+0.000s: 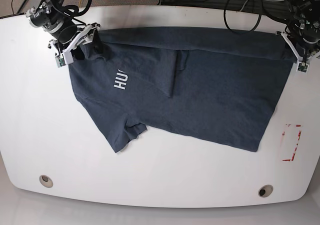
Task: Layout the t-shirt on the table in an organized manner, then fold the t-shirt properly
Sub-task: 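Release the shirt hem with both grippers, then move both grippers down to the shirt sides to smooth it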
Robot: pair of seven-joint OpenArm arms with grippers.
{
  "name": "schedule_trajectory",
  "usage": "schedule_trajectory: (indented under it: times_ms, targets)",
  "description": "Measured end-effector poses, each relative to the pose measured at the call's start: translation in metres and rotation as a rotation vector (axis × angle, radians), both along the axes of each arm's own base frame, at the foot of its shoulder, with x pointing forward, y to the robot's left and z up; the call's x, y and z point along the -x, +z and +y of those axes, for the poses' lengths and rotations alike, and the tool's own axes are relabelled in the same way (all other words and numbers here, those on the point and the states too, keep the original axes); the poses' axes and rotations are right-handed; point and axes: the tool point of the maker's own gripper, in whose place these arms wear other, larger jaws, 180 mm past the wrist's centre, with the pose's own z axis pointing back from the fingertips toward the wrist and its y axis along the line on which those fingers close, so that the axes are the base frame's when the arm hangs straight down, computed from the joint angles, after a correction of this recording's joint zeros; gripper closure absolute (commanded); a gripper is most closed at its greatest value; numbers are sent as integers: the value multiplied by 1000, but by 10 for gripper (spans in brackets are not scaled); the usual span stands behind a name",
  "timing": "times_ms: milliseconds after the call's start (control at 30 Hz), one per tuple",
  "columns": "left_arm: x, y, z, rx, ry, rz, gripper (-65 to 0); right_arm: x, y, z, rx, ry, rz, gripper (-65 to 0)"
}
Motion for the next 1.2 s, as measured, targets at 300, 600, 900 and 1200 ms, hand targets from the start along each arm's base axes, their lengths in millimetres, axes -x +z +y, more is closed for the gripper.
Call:
schedule_trajectory:
  times_ms: [300, 600, 900, 1200]
  targets:
    - [-35, 30, 13, -41, 17, -103, -262, -54, 15, -13, 37, -30, -100, -409]
    - [-100, 79, 7, -40, 4, -303, -262, -92, -16, -45, 91, -93, -5, -409]
    - [-147, 112, -20, -27, -89, -414, -262, -118, -42, -74, 39, -143, 46, -409]
    - [-166, 117, -36, -9, -146, -427, -262, -123, -64, -84, -59, -199, 52, -409]
